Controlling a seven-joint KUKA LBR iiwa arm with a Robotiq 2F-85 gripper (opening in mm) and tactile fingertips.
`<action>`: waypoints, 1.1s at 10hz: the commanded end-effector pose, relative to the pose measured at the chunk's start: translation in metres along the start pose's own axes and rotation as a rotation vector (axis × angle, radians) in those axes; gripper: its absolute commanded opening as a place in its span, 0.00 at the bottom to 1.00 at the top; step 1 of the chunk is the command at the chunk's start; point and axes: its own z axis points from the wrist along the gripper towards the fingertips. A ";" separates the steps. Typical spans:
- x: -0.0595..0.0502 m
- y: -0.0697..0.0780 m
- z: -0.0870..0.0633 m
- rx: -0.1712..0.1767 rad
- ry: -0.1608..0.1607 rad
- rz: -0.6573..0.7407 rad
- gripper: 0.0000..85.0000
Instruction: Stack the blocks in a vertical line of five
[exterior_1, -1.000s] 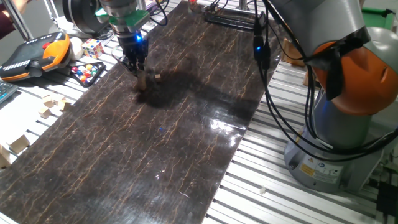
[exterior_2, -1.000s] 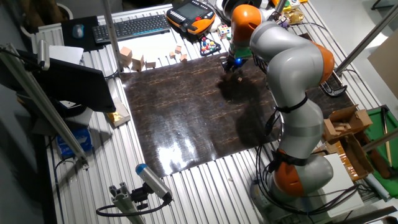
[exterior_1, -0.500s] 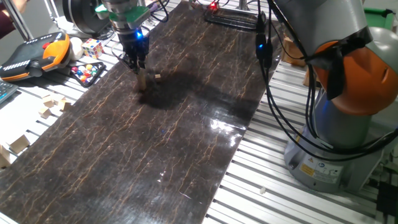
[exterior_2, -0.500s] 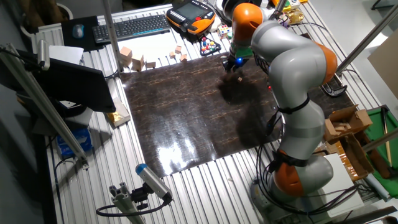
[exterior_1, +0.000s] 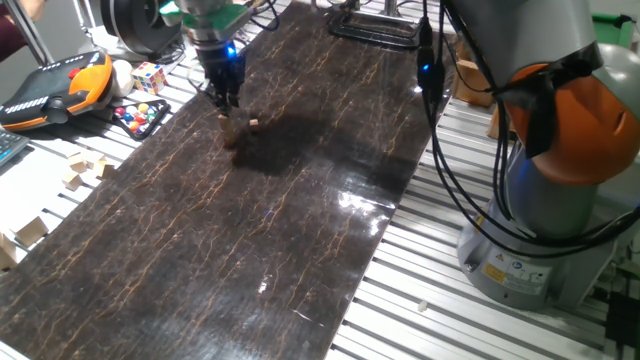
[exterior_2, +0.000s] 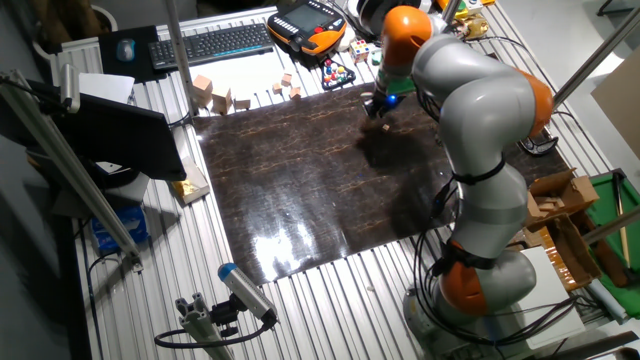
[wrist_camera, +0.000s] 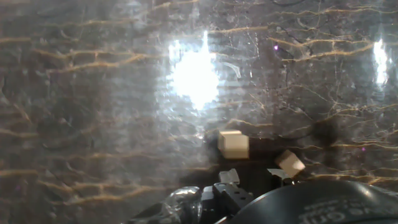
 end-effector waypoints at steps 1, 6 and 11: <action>0.002 -0.002 0.001 0.003 -0.003 -0.009 0.37; 0.007 -0.011 0.006 0.014 -0.003 -0.216 0.36; 0.009 -0.015 0.012 -0.006 -0.005 -0.256 0.36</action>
